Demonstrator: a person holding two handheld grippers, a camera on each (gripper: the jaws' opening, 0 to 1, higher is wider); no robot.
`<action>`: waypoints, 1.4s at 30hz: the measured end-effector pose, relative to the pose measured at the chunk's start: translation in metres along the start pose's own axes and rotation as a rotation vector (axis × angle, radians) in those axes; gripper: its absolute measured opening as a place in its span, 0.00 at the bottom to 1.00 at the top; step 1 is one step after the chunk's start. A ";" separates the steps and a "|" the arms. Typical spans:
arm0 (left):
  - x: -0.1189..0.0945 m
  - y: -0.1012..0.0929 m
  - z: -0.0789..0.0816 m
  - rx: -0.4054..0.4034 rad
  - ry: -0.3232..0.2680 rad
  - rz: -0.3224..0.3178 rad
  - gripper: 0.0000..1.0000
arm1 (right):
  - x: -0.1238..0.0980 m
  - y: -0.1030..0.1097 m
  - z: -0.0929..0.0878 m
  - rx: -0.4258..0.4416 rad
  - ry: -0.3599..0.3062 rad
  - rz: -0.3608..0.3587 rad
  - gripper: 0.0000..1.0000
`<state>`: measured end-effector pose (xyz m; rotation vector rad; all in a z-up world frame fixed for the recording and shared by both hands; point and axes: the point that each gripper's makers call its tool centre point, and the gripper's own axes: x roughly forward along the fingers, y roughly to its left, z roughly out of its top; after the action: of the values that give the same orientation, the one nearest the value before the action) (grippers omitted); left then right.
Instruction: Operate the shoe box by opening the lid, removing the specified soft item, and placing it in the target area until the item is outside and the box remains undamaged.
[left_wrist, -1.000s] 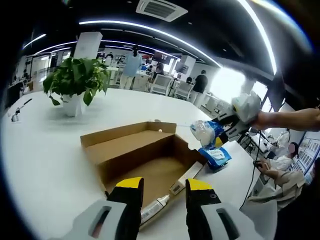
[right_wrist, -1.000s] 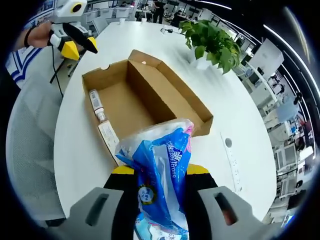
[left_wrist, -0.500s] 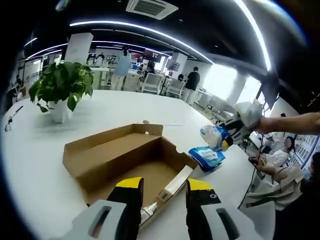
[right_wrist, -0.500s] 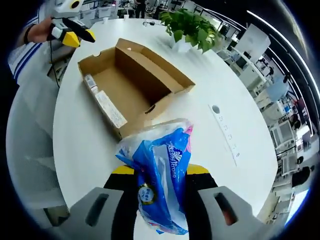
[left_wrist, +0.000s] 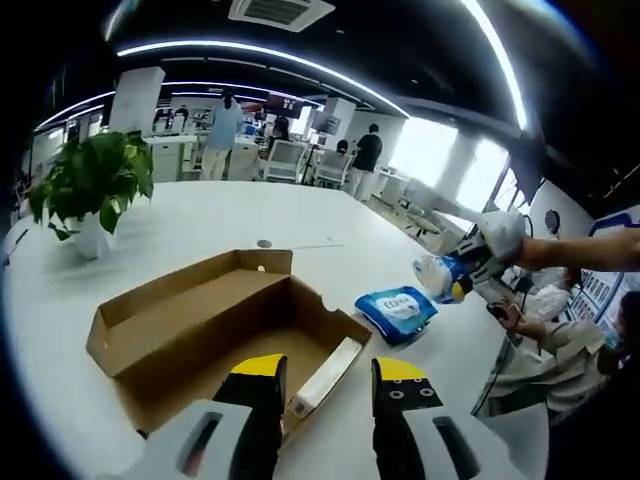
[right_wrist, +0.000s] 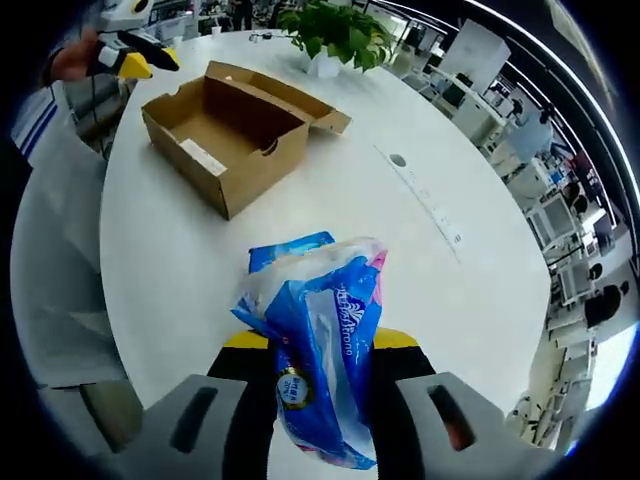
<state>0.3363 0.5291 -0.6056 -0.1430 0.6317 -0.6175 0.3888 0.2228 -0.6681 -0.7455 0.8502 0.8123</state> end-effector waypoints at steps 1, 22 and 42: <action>0.003 -0.003 0.000 0.003 0.003 -0.004 0.34 | -0.002 -0.001 -0.004 0.004 0.002 -0.003 0.31; 0.039 -0.047 0.001 0.039 0.047 -0.059 0.34 | -0.028 -0.019 -0.111 0.127 0.081 -0.045 0.31; 0.047 -0.054 0.005 0.029 0.048 -0.023 0.34 | -0.014 -0.029 -0.136 0.135 0.093 -0.014 0.31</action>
<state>0.3423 0.4573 -0.6084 -0.1090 0.6684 -0.6532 0.3609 0.0929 -0.7117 -0.6733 0.9724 0.7043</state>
